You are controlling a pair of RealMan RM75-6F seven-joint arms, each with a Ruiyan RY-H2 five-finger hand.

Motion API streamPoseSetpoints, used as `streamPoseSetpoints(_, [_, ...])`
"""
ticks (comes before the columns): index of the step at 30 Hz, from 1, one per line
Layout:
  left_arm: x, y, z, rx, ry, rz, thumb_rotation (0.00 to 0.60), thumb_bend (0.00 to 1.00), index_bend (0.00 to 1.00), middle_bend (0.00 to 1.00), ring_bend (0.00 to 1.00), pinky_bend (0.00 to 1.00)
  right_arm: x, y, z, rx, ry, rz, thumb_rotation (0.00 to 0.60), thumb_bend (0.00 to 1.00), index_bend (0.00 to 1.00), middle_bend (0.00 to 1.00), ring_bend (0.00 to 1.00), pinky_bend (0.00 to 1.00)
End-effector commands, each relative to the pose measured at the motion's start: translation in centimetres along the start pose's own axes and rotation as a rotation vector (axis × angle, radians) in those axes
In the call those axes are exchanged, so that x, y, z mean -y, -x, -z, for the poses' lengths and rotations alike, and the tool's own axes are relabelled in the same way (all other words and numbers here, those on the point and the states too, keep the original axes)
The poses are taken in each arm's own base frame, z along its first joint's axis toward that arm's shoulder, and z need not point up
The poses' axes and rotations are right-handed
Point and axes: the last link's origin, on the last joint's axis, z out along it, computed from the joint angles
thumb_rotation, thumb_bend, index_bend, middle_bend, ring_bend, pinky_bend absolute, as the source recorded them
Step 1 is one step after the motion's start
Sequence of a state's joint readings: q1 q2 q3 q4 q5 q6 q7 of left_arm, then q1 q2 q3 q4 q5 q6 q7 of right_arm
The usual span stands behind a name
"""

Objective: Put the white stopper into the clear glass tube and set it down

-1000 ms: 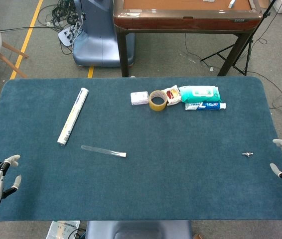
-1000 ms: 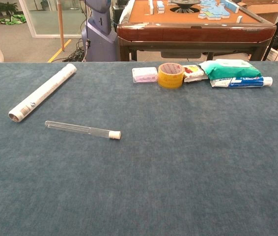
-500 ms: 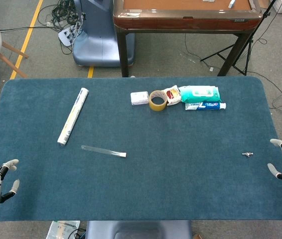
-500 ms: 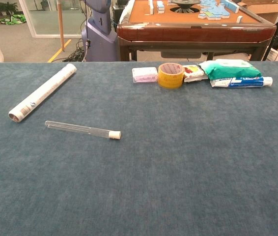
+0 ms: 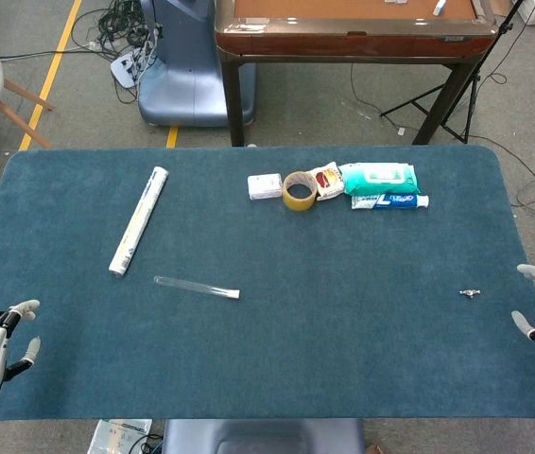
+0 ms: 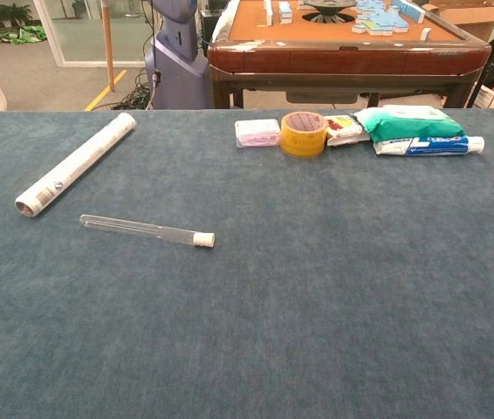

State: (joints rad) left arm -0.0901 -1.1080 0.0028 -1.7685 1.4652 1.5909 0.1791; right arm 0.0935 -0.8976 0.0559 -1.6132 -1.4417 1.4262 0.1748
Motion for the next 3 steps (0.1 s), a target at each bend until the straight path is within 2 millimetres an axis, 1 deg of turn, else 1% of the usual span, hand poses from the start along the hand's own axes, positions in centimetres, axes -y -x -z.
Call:
streamPoseSetpoints(1, [-0.05, -0.01, -0.15, -0.001, 0.000, 0.000, 0.600, 0.35, 0.28, 0.39, 0.36, 0.41, -0.18, -0.12, 0.10, -0.007, 0.009, -0.006, 0.600, 0.27, 0.24, 0.31, 0.25, 0.42])
streamPoseSetpoints(3, [-0.05, -0.03, -0.30, -0.002, -0.001, -0.004, 0.600, 0.35, 0.28, 0.39, 0.36, 0.41, -0.40, -0.30, 0.17, -0.016, 0.018, -0.010, 0.600, 0.27, 0.24, 0.31, 0.25, 0.42])
